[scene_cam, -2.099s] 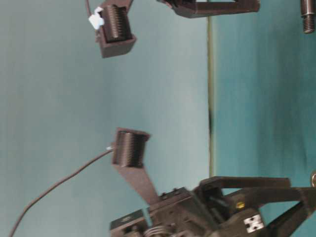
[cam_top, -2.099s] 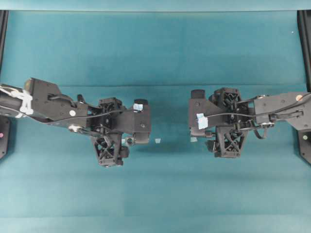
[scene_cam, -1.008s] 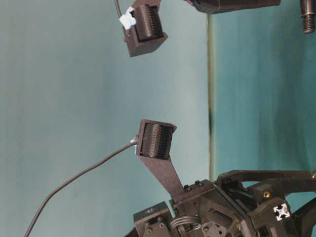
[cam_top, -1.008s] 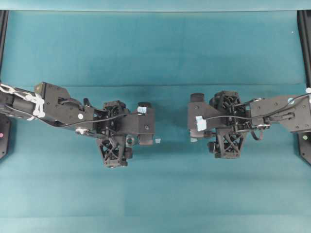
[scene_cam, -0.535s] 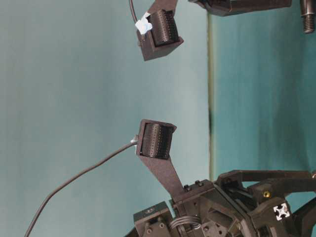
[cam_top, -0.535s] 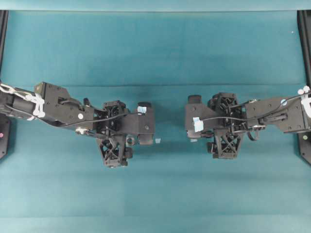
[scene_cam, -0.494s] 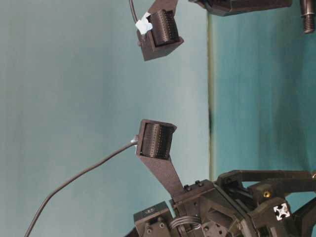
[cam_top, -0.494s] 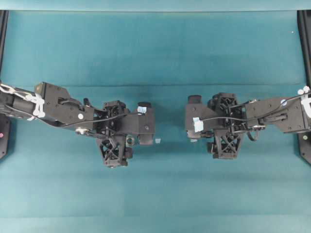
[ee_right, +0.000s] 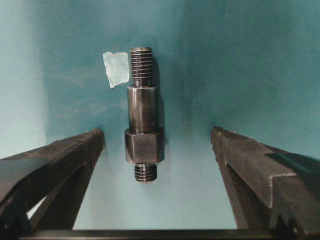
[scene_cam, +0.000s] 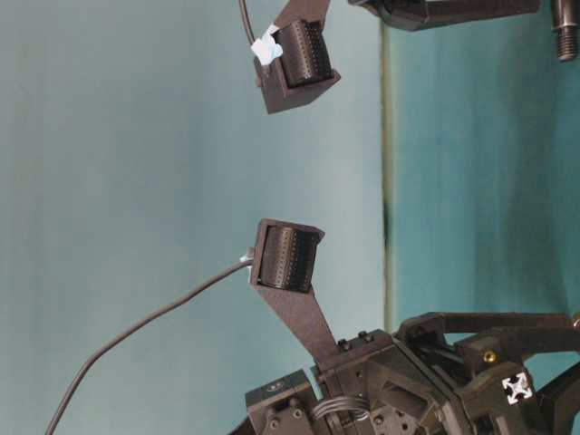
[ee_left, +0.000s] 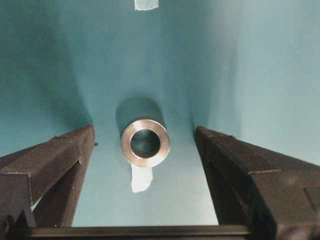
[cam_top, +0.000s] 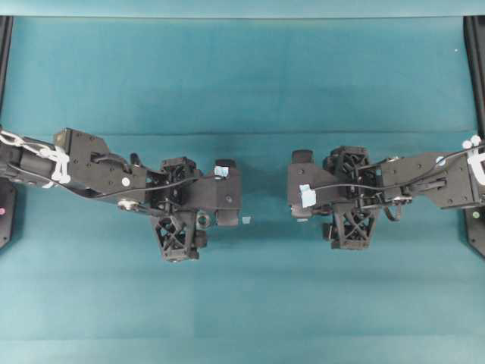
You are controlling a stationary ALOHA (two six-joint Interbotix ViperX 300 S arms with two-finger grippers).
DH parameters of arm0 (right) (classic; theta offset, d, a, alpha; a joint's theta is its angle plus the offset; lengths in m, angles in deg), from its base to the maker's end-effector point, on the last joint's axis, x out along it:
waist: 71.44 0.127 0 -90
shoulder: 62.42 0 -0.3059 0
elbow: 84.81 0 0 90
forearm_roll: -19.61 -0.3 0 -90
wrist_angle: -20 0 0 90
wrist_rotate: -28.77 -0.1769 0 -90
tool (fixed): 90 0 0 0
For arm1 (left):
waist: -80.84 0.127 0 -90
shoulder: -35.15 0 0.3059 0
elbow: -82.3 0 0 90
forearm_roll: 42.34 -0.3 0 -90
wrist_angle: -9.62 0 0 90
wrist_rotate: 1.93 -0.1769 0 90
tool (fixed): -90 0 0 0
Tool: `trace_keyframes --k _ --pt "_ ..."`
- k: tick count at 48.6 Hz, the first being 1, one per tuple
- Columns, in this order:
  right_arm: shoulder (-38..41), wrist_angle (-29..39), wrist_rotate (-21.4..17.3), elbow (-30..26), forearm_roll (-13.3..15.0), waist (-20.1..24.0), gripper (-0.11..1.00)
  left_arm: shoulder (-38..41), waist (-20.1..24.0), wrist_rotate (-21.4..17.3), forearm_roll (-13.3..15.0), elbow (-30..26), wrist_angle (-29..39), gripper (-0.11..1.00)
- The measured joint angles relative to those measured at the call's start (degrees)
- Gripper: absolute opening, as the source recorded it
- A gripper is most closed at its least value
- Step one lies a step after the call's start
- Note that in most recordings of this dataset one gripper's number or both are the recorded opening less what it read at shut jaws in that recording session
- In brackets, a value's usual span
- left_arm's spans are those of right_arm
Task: Insert the washer onto the shaft with both hands.
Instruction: 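Lower both open grippers down around the washer and the shaft, then close left gripper on the washer and right gripper on the shaft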
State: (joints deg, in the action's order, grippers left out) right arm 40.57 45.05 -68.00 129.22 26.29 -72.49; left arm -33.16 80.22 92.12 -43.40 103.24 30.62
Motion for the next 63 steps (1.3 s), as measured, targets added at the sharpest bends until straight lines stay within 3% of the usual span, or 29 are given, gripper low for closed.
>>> trace_keyframes --k 8,17,26,40,63 --pt "0.0 0.1 0.1 -0.1 -0.1 0.0 0.69 0.1 0.0 0.3 0.0 0.0 0.0 0.71" --pt "0.0 0.4 0.1 -0.2 -0.3 0.0 0.41 0.1 0.0 0.3 0.1 0.0 -0.4 0.38" --pt "-0.1 0.4 0.1 -0.2 -0.4 0.3 0.14 0.1 -0.1 0.2 0.0 0.4 -1.3 0.37" --pt "0.3 0.4 0.1 -0.4 -0.4 -0.4 0.00 -0.2 -0.3 0.1 0.1 1.1 -1.6 0.37" --pt "0.3 0.4 0.1 -0.4 -0.4 -0.6 0.00 -0.2 -0.4 -0.3 0.0 1.2 -1.6 0.37"
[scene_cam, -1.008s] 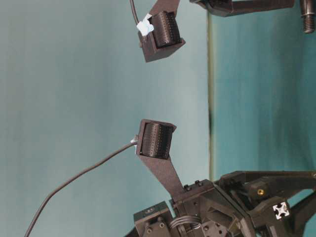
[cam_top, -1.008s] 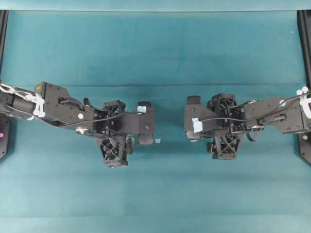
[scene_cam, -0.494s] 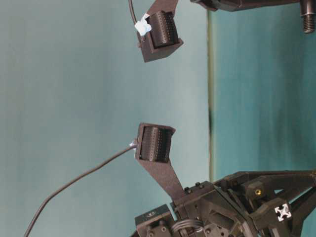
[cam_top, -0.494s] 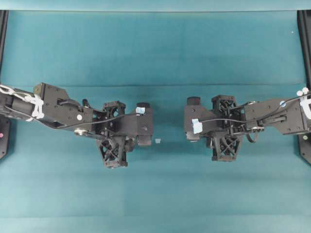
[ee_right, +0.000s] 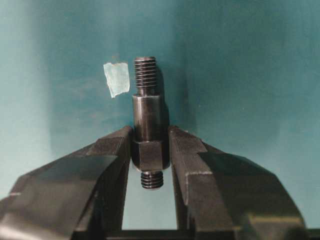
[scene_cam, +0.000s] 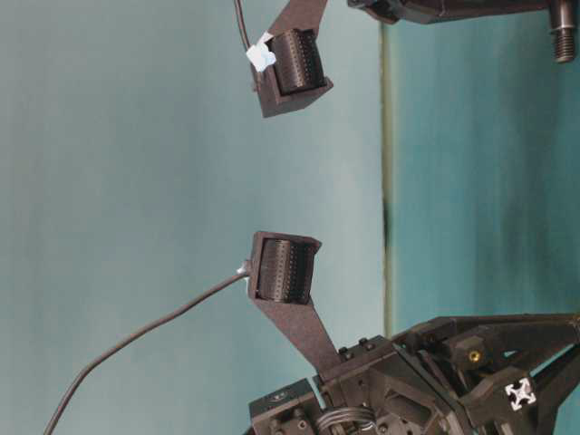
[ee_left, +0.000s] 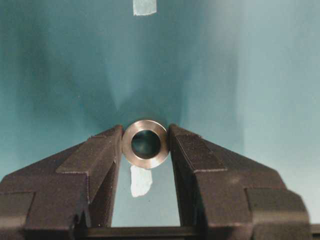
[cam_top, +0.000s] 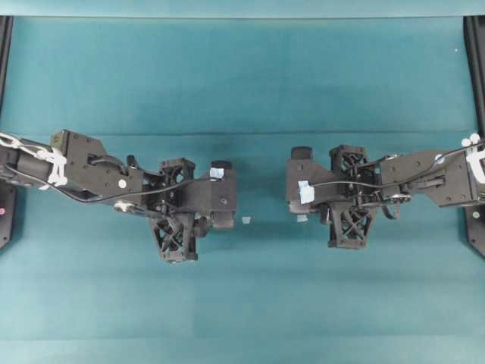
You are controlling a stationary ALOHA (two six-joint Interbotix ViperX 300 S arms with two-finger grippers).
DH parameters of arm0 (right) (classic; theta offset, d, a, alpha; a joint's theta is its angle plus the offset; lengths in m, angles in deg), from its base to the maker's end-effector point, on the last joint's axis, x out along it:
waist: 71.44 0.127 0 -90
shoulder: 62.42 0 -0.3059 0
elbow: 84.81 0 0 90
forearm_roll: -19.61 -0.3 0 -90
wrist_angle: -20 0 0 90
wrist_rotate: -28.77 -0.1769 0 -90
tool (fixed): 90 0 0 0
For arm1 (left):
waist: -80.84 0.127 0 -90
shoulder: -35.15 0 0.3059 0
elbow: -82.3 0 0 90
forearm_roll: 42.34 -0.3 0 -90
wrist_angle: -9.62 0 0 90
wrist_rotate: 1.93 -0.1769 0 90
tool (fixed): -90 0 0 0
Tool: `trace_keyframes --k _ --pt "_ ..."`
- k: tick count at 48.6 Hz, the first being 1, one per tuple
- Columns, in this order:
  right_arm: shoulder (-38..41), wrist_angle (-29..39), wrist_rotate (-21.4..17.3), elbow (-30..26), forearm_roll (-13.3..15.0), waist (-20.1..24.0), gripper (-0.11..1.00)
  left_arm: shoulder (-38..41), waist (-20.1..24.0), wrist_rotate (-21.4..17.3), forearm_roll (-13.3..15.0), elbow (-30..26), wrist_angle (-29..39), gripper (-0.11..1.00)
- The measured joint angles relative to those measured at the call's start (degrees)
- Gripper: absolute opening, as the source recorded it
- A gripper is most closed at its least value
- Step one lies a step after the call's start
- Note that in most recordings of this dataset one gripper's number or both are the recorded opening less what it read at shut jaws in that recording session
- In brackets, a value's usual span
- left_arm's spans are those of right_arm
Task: Insert the washer onto the shaft with both hands.
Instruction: 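Close left gripper on the washer and right gripper on the shaft, then lift both objects and bring them toward each other at center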
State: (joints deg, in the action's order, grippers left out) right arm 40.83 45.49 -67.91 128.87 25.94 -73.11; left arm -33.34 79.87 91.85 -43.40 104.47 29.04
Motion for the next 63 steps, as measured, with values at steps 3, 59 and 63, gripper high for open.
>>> trace_keyframes --k 3,59,63 --pt "0.0 0.0 0.0 0.0 0.0 0.1 0.00 0.0 0.0 0.0 0.0 0.1 0.0 0.37" --pt "-6.8 -12.2 0.0 5.8 -7.2 0.1 0.00 -6.6 0.0 -0.4 0.0 6.9 -12.4 0.37" --pt "-7.6 -14.9 -0.1 7.2 -7.4 0.1 0.00 -7.2 0.0 -0.4 0.0 8.1 -15.6 0.37"
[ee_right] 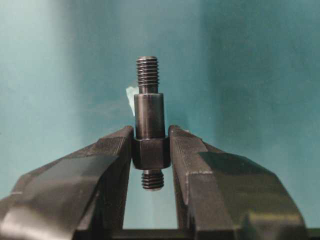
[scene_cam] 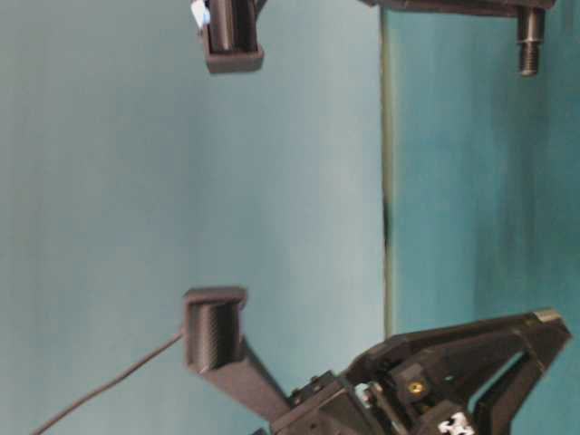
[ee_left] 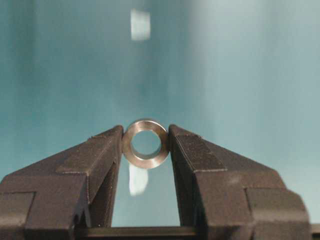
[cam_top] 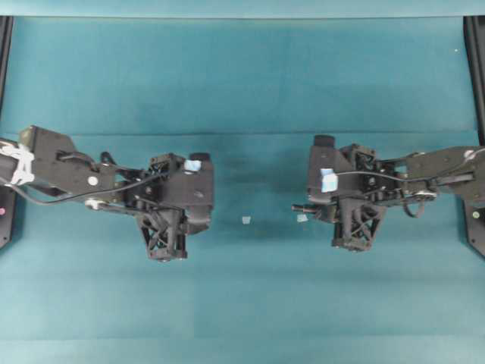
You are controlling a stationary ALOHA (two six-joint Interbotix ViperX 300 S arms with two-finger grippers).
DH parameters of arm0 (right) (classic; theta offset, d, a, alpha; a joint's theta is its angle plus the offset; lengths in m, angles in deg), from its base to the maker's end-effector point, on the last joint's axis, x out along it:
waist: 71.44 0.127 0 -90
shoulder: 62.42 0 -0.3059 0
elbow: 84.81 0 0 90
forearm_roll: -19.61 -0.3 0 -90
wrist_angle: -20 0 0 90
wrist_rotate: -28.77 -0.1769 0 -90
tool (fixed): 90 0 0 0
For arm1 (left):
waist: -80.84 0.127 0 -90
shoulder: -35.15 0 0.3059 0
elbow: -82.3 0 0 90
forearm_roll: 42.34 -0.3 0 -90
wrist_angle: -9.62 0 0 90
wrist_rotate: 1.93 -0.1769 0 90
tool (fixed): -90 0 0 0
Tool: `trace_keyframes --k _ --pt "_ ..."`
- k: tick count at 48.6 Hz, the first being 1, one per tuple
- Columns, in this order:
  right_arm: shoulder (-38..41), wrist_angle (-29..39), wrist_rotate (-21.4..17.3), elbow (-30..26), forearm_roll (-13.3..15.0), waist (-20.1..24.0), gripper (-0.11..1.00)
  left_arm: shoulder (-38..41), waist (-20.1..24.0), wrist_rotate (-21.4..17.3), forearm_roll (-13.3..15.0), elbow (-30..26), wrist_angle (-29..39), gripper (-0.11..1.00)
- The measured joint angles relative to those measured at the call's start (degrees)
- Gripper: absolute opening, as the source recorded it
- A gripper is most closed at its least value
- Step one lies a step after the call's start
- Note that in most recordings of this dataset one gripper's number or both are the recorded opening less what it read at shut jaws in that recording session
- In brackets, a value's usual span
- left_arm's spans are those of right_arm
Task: Insert the washer onto the shaft with both hands.
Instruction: 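Lift both objects and bring them toward each other at center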
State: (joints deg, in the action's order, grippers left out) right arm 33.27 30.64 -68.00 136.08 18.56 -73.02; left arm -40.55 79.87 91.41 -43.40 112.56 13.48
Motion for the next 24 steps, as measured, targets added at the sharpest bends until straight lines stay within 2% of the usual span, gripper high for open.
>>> trace_keyframes --k 24 --pt "-3.2 -14.9 -0.2 6.6 0.0 0.7 0.00 -1.2 0.0 0.1 0.0 2.8 -15.4 0.37"
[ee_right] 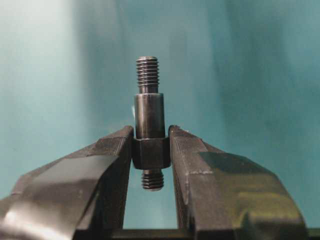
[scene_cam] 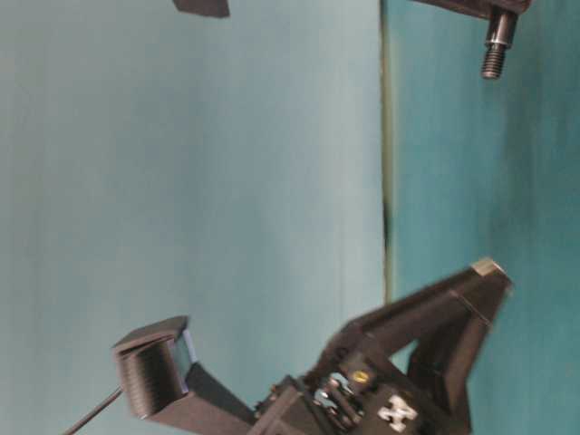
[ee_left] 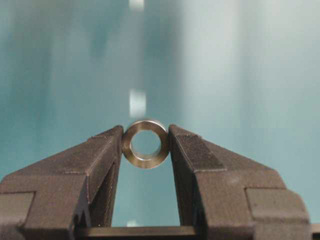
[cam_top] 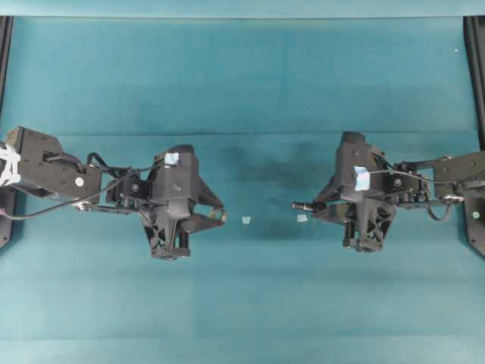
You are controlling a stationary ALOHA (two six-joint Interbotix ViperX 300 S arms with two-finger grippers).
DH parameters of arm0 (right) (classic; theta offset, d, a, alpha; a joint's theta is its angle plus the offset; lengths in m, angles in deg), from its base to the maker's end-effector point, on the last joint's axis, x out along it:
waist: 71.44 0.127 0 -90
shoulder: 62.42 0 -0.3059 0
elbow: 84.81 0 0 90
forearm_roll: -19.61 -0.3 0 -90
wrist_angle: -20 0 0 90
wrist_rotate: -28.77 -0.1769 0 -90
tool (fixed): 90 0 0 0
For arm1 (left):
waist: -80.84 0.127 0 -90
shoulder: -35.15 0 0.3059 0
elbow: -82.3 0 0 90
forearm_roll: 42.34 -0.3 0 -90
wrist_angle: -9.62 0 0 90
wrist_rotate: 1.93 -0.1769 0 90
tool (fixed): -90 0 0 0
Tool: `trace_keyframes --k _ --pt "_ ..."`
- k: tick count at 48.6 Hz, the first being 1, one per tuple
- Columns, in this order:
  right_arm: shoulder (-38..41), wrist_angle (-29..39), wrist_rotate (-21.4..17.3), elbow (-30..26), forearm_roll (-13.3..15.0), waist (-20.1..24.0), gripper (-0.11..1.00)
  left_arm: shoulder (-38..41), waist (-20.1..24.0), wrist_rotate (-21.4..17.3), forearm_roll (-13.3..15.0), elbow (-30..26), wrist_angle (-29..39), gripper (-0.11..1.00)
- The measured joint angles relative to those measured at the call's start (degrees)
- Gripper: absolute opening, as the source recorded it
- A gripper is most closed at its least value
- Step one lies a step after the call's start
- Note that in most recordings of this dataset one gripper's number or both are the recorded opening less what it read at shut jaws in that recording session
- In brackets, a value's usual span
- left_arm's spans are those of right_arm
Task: Insert the washer onto the shaft with both hands.
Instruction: 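Lift both objects and bring them toward each other at center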
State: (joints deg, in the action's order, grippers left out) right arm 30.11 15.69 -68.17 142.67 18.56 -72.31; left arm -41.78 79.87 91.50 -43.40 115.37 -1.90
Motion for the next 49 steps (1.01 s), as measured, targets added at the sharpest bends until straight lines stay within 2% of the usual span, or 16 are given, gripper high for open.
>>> trace_keyframes --k 8,23,49 --pt "-0.1 -3.8 -1.7 1.0 0.0 0.9 0.00 -0.4 0.1 0.0 0.0 0.4 -4.6 0.37" --pt "-0.2 -10.8 -5.0 3.3 0.0 1.4 0.00 -0.4 0.0 0.0 0.1 0.4 -7.1 0.37" --pt "-0.2 -11.9 -5.2 3.5 0.0 1.6 0.00 -0.4 0.0 0.4 0.0 0.4 -9.6 0.37"
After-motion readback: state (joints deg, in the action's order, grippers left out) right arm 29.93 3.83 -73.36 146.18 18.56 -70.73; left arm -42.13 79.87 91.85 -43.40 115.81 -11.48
